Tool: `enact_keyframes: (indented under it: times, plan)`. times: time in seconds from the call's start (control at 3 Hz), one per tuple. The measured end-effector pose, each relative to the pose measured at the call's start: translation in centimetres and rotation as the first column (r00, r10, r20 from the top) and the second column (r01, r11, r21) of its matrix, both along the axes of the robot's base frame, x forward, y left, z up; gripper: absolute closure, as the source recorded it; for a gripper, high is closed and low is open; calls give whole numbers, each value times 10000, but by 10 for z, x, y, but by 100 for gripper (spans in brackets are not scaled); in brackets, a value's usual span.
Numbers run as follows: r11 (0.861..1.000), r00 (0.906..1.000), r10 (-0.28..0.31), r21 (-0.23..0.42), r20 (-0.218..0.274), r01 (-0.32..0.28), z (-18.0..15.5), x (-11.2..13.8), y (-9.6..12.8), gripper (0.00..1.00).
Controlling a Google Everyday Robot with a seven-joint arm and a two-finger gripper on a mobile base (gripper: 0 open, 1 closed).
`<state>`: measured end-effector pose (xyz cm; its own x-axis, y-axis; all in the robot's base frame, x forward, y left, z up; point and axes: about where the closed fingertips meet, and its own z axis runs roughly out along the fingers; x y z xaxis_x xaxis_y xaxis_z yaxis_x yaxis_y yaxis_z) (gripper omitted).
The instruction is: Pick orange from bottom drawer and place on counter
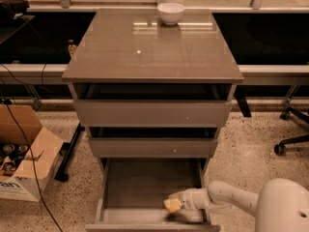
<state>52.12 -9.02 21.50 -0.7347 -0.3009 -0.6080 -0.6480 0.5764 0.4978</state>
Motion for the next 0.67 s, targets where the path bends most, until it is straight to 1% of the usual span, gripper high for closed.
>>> enact_keyframes:
  times: [0.33,0.67]
  plan:
    - [9990,9983,155,403,555,-177,41,6,-1,100]
    - [9981,9983,248,558,534,-278,50,3,1,100]
